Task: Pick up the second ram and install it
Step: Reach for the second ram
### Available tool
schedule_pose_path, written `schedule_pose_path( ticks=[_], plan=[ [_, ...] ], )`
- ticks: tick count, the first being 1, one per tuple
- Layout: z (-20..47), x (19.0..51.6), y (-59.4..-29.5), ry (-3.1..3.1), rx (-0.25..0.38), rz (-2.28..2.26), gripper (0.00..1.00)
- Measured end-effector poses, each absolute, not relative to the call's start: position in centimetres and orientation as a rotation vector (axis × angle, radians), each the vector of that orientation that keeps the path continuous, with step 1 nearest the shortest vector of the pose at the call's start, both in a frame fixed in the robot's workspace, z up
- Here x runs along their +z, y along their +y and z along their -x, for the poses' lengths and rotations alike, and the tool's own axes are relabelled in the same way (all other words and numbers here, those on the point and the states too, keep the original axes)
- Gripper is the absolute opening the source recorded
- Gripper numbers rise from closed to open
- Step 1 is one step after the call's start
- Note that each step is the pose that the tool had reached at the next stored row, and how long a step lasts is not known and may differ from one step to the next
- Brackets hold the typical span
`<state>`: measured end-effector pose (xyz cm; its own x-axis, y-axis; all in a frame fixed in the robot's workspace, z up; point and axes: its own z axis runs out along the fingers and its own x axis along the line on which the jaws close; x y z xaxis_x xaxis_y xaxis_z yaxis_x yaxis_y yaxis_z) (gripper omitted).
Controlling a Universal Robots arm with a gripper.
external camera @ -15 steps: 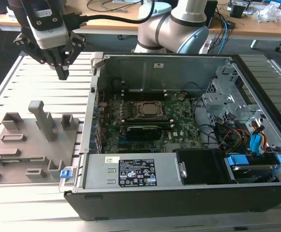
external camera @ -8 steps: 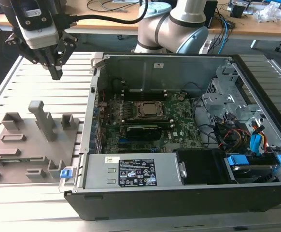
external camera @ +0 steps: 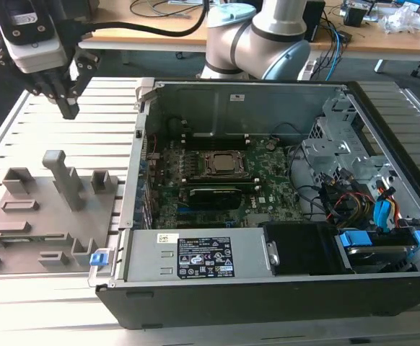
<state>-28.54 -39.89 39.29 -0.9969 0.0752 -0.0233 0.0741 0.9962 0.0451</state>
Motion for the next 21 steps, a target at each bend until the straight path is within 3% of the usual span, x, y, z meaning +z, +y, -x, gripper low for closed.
schedule_pose_path(
  ticks=[21],
  plan=[
    [34.5, 39.2, -39.9, 3.114, 0.069, -0.117, 0.11]
  ],
)
